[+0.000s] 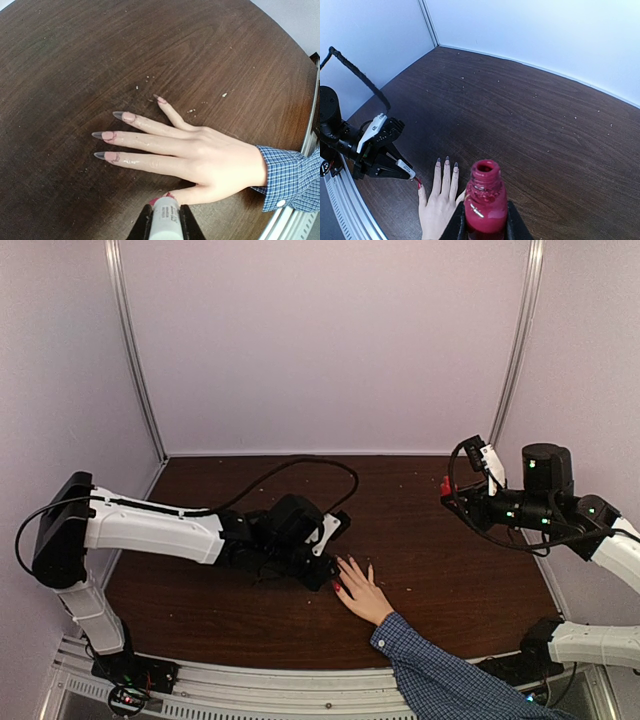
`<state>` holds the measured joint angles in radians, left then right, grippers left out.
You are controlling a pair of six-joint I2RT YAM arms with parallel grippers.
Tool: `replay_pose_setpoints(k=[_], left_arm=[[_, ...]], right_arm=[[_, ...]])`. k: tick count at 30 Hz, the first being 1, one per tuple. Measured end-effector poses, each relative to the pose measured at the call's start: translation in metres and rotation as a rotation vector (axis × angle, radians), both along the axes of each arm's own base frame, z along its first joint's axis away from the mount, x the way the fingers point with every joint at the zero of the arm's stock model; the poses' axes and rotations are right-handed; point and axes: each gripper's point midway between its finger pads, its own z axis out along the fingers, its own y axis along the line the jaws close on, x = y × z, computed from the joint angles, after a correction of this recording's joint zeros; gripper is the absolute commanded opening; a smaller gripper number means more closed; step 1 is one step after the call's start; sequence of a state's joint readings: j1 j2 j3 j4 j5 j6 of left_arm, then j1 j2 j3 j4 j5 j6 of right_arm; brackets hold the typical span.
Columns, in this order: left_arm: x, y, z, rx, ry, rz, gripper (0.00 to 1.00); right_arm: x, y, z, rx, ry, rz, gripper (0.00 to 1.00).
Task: Paint the nails
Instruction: Paint the nail with the hand.
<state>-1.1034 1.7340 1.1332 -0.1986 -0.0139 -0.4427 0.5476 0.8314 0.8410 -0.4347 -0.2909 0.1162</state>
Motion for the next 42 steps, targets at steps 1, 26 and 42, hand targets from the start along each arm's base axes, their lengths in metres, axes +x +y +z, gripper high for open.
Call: replay_pose_setpoints(k=[1, 26, 42], left_arm=[[0.000, -0.001, 0.000, 0.000, 0.000, 0.000, 0.00], [-0.003, 0.001, -0.011, 0.032, 0.016, -0.004, 0.00], [0.004, 0.012, -0.002, 0.052, -0.026, 0.040, 0.00]], right_arm=[[0.000, 0.000, 0.000, 0.000, 0.000, 0.000, 0.00], [0.001, 0.000, -0.001, -0.002, 0.004, 0.000, 0.00], [0.001, 0.000, -0.001, -0.002, 0.004, 0.000, 0.00]])
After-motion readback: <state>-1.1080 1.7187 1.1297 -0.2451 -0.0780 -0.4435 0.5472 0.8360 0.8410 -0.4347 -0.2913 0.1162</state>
